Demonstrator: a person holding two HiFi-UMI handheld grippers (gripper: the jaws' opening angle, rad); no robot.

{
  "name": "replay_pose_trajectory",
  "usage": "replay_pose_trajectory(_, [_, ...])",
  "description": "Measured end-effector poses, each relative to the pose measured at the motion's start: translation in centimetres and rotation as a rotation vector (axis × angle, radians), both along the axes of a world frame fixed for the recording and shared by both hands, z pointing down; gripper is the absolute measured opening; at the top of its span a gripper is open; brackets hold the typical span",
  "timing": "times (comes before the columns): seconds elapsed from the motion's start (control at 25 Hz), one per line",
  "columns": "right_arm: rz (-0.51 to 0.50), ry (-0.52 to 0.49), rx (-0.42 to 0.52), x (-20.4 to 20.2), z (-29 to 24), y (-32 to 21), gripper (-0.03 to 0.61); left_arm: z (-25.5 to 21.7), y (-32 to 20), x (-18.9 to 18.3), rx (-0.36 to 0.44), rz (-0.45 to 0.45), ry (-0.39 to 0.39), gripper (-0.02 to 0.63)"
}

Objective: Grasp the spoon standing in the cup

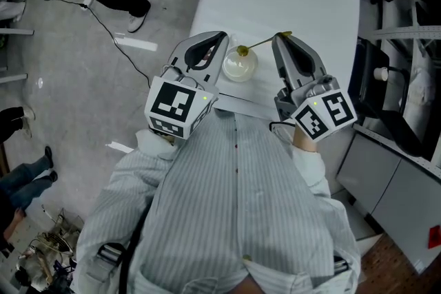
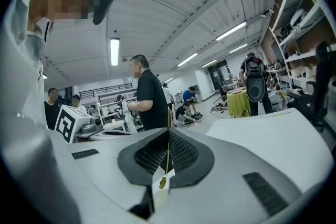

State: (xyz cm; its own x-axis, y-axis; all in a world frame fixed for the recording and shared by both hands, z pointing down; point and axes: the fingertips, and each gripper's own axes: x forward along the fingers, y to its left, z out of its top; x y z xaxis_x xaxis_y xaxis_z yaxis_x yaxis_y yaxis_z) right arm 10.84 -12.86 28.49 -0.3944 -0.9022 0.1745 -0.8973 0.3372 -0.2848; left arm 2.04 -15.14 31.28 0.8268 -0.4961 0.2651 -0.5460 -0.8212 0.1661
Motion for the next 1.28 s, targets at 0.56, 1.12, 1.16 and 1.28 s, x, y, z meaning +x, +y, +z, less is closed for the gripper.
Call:
replay_pose_trajectory(0.56, [0.038,0.035,0.088,1.1,-4.1,1.2,0.012,-2.8,0.0,0.5,0.032,0.035,0.064,0.006])
replay_pose_trajectory(1.12, [0.043,0.040,0.094,1.0,-4.1,1.2,0.012,-2.8,-0.1,0.9,0.035,0.061,0.064,0.006])
replay_pose_trajectory(1.16, [0.044,0.039,0.094,1.1,-4.1,1.2,0.012,-2.9,-0.1,1.0,0.037,0.062,0.062,0.006])
replay_pose_trajectory(1.28, [0.046,0.034,0.093,1.1,-4.1,1.2,0.012,-3.0,-0.1,1.1,0.040,0.065,0.057,0.006])
